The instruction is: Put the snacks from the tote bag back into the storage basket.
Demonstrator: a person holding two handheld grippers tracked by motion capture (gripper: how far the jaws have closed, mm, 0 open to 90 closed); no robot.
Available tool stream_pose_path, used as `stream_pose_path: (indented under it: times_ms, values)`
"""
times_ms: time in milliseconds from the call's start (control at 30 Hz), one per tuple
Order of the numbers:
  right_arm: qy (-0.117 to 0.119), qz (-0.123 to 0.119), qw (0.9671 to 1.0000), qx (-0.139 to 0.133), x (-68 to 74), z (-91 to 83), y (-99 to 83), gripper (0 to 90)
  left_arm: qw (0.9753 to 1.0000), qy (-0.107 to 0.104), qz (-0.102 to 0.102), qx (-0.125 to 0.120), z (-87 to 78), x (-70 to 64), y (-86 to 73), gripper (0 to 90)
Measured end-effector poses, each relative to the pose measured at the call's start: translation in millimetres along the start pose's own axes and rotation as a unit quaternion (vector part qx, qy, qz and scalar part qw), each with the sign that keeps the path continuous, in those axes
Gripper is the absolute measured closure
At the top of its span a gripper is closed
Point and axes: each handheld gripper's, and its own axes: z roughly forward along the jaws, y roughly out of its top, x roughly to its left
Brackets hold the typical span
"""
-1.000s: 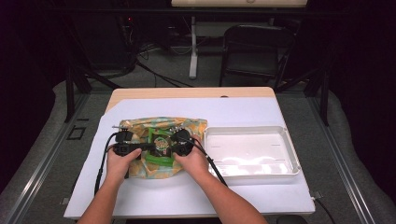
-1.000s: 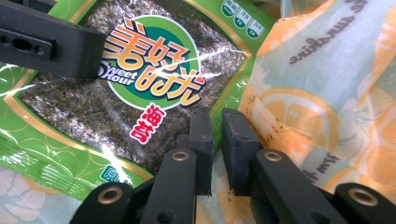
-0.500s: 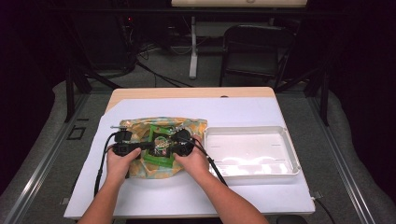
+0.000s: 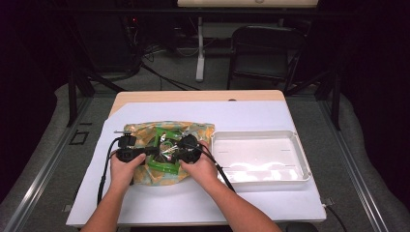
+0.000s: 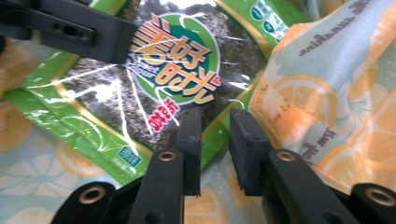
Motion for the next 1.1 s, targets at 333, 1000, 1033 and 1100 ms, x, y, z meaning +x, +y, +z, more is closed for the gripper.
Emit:
stream_pose_path:
  times_ms: [333,1000,1033,1100]
  values:
    - [0.017,-0.007,0.9997,-0.018,2.4,-10.3,-1.2,66.0,0.9999,-0.013,-0.003,-0.005,-2.2,0.6,0.1,72.9]
    - [0.053,-0.055,0.9963,-0.038,12.3,-30.8,-7.7,48.9,0.9998,-0.011,0.011,-0.016,-10.1,-5.3,-0.1,73.1]
    - [0.054,-0.056,0.9960,-0.044,12.7,-31.6,-8.0,48.3,0.9997,-0.009,0.012,-0.019,-10.8,-5.8,-0.1,73.1]
    - [0.057,-0.061,0.9952,-0.052,14.1,-35.3,-9.0,47.2,0.9996,-0.008,0.014,-0.022,-11.6,-7.0,-0.3,73.1]
